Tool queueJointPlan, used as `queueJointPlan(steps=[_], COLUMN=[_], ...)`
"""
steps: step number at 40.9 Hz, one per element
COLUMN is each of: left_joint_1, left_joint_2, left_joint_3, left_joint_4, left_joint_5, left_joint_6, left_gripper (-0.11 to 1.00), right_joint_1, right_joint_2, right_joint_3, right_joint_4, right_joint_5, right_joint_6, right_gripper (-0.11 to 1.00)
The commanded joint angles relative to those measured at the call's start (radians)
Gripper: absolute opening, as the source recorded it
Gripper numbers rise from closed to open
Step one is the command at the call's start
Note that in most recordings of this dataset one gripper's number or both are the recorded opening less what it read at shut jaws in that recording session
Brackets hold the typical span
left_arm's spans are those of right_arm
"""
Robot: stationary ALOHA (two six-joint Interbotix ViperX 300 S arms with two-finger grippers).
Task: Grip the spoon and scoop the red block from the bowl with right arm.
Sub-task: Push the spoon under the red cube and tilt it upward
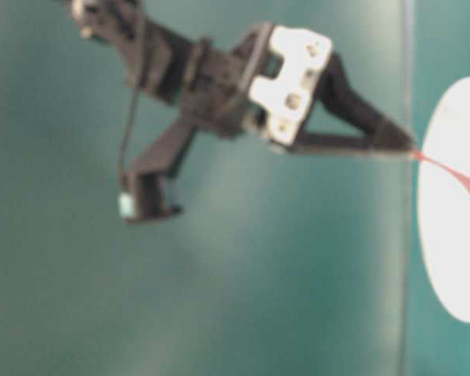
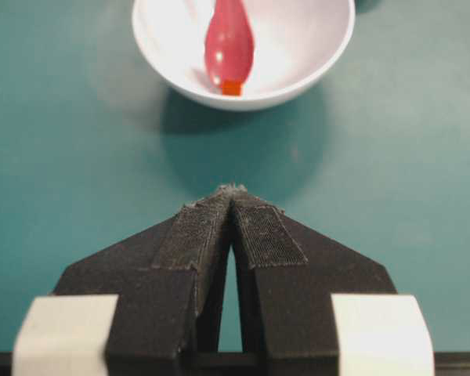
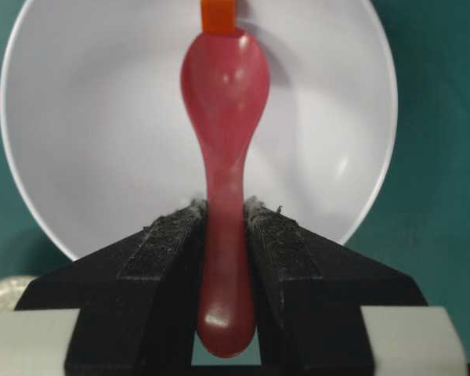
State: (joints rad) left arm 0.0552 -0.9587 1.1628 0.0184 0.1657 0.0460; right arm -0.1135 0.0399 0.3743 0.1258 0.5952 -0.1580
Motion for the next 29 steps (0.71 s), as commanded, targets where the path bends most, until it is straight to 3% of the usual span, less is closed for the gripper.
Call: queueJointPlan(steps=[1, 17, 29], left_joint_1=[0.003, 0.003, 0.003], left_joint_2=[0.006, 0.006, 0.008], left_joint_3=[-0.017, -0.017, -0.017], left_joint_4=[0.003, 0.003, 0.003], left_joint_5=[-0.006, -0.005, -0.005], left_joint_6=[0.003, 0.003, 0.003], left_gripper=[0.0, 0.0, 0.0], right_joint_1=[0.006, 0.015, 0.015], right_joint_2=[-0.015, -0.015, -0.017], right_joint_3=[-0.028, -0.028, -0.029], right_joint_4=[0.0, -0.002, 0.003], right_joint_5=[-0.014, -0.032, -0.067], right_joint_6=[-0.003, -0.064, -0.067], right_gripper=[0.25, 0.25, 0.25])
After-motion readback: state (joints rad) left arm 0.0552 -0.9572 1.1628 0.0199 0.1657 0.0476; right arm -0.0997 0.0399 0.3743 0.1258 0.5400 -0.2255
